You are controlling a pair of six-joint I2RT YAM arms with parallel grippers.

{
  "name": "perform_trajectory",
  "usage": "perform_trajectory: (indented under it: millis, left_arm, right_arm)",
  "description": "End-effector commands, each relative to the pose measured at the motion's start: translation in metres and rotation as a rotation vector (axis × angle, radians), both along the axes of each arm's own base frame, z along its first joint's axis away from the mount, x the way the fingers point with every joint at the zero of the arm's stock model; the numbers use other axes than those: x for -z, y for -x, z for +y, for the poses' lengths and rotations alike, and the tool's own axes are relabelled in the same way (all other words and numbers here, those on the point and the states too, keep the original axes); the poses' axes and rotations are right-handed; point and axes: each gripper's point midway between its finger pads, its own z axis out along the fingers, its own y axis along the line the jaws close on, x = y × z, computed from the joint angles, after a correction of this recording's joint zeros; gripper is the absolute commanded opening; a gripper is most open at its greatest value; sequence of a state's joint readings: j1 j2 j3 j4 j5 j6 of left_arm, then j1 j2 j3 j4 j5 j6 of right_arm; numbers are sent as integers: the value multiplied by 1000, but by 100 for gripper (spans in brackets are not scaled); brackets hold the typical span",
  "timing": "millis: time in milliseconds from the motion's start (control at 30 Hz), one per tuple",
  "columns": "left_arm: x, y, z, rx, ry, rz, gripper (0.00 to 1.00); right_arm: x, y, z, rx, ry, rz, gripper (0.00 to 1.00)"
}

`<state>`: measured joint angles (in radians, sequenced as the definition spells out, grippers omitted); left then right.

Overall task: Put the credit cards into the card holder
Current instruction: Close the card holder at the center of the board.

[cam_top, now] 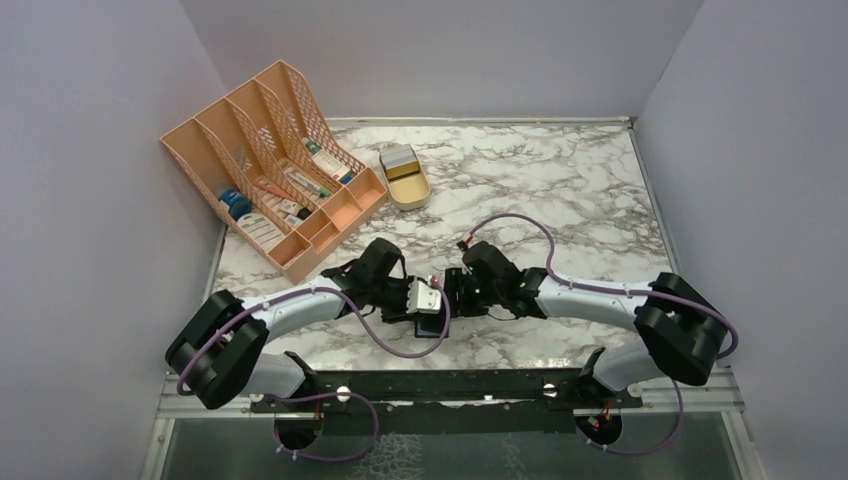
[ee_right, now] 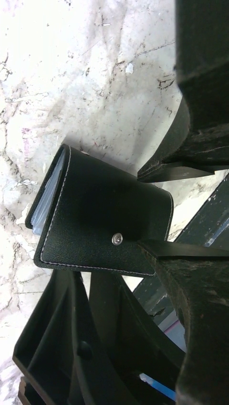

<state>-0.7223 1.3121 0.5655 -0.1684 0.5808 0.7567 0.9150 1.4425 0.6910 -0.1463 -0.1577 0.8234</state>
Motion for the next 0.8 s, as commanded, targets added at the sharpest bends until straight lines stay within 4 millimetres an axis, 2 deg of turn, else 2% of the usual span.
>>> perform_trajectory:
  millis: [0, 200, 267, 333, 400, 633, 767]
  left_arm:
    - [-3, -11, -10, 12, 16, -32, 39]
    - [5, -11, -8, 14, -11, -19, 35]
    - [4, -11, -8, 21, -10, -24, 25]
    - [2, -13, -7, 22, -12, -39, 10]
    - [-3, -16, -6, 13, -10, -61, 1]
    - [-34, -10, -12, 31, 114, -144, 0]
    - [-45, -5, -13, 38, 172, -163, 0]
  right_arm:
    - [-10, -4, 0, 31, -37, -38, 48]
    - [-15, -4, 1, 29, -46, -47, 48]
    - [-15, -5, 1, 31, -51, -51, 48]
    - [-15, -5, 1, 32, -51, -54, 48]
    - [-15, -6, 1, 33, -52, -53, 48]
    - [-17, -12, -6, 98, -60, -83, 47]
    - [-16, -15, -4, 114, -71, -91, 47]
